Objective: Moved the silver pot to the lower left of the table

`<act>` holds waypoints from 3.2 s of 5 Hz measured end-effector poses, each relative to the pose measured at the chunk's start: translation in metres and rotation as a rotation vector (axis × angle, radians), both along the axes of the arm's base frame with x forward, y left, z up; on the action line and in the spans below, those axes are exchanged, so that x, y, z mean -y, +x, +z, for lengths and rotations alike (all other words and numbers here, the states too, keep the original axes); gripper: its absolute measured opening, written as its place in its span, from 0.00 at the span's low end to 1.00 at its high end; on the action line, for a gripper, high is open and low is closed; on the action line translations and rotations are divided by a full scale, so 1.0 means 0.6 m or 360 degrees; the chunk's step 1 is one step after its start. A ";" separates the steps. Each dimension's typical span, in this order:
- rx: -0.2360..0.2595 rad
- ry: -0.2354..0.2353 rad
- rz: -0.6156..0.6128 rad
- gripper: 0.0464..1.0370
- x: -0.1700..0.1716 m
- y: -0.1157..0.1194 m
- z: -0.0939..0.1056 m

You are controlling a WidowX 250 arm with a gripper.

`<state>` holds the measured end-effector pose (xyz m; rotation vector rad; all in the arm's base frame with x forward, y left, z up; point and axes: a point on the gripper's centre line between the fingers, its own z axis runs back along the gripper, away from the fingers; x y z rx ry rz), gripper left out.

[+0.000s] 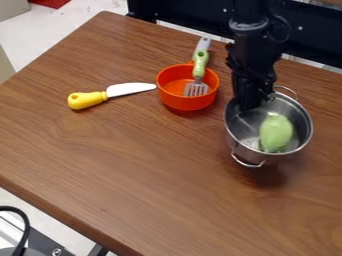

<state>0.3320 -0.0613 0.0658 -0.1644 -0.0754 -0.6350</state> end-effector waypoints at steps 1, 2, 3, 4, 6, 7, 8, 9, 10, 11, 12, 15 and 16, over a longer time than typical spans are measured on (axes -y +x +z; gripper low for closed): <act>0.0003 0.0002 0.0011 0.01 -0.022 -0.026 0.017; -0.0003 0.0046 0.0032 0.01 -0.057 -0.053 0.015; -0.0010 0.0048 0.0022 0.01 -0.094 -0.076 0.019; -0.0015 0.0047 0.0007 0.01 -0.127 -0.096 0.019; 0.0002 0.0065 0.0038 0.01 -0.195 -0.107 0.019; 0.0001 0.0059 0.0030 0.01 -0.230 -0.107 0.012; 0.0015 0.0060 0.0026 0.01 -0.258 -0.108 0.008; -0.0013 0.0067 -0.0010 0.01 -0.272 -0.113 -0.007; 0.0011 0.0085 -0.0059 0.01 -0.276 -0.119 -0.018; 0.0010 0.0125 -0.0044 0.01 -0.277 -0.123 -0.042; 0.0015 0.0140 -0.0050 0.01 -0.270 -0.132 -0.060; 0.0009 0.0152 0.0077 0.18 -0.270 -0.126 -0.064; 0.0007 0.0146 0.0148 0.43 -0.273 -0.119 -0.055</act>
